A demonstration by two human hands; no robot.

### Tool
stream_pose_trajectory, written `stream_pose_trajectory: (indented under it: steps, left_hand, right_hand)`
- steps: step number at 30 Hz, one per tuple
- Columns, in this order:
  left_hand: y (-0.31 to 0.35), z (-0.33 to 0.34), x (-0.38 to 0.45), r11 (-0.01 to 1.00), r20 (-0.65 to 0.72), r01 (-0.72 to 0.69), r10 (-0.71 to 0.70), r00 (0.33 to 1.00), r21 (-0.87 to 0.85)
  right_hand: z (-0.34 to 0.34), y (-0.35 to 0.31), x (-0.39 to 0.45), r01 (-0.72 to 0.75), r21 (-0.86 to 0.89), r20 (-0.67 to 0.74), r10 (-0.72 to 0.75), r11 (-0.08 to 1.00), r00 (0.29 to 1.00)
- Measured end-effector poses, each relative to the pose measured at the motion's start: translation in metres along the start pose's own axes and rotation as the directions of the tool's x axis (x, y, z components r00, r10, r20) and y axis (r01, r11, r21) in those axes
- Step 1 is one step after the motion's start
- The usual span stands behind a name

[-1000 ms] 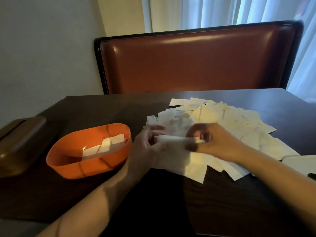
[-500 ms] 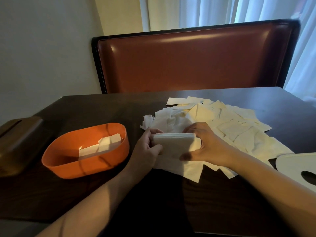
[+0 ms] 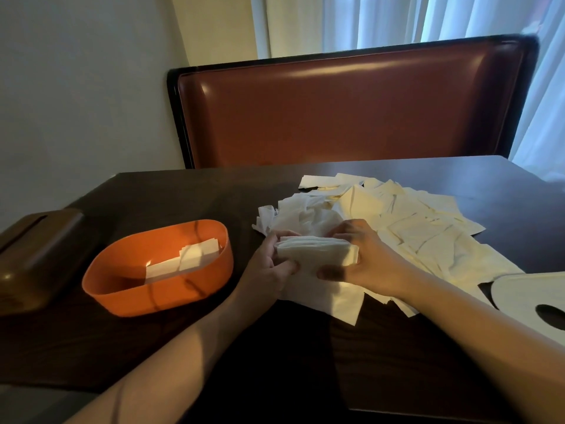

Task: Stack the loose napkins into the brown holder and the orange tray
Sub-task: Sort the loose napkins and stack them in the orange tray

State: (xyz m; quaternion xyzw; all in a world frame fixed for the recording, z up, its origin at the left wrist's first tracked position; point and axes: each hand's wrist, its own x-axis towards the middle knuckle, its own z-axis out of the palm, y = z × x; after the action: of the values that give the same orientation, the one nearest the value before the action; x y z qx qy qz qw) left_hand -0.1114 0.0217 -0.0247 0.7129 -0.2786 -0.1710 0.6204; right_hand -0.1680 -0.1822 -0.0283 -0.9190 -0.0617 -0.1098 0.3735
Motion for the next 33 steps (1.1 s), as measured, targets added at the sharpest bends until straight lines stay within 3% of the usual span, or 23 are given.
stream_pose_trajectory:
  steps: [2,6,11,15,18,22,26,33]
  left_hand:
    - [0.002,0.001,-0.002,0.998,-0.032,-0.058,0.058,0.998,0.017]
    - [0.015,-0.002,-0.014,0.989,-0.107,-0.145,0.146,0.984,0.011]
    - [0.048,-0.033,-0.031,0.949,-0.141,-0.305,0.314,0.939,0.081]
    - [0.067,-0.083,-0.035,0.934,-0.168,-0.306,0.336,0.927,0.184]
    - [0.071,-0.121,-0.03,0.964,-0.25,-0.178,0.226,0.942,0.199]
    - [0.065,-0.161,-0.031,0.94,-0.274,0.072,0.023,0.961,0.334]
    - [0.053,-0.177,-0.033,0.905,-0.23,0.188,-0.104,0.968,0.381]
    - [0.04,-0.176,-0.028,0.773,-0.194,0.444,-0.401,0.896,0.454]
  right_hand:
    - [-0.001,0.0,-0.002,0.007,0.037,-0.044,-0.005,0.999,0.999]
    - [-0.006,-0.025,-0.007,-0.005,0.303,-0.066,0.026,0.953,0.997]
    - [-0.01,-0.074,0.006,0.072,0.321,-0.073,-0.051,0.944,0.996]
    - [0.004,-0.118,0.036,0.136,0.347,-0.03,-0.134,0.928,0.991]
    - [0.02,-0.141,0.063,0.138,0.387,-0.007,-0.147,0.912,0.989]
    - [0.044,-0.147,0.099,0.002,0.419,0.033,-0.018,0.908,0.999]
    - [0.066,-0.145,0.123,-0.084,0.245,0.065,0.071,0.966,0.995]
    - [0.087,-0.142,0.129,-0.02,0.027,0.005,0.019,0.999,1.0]
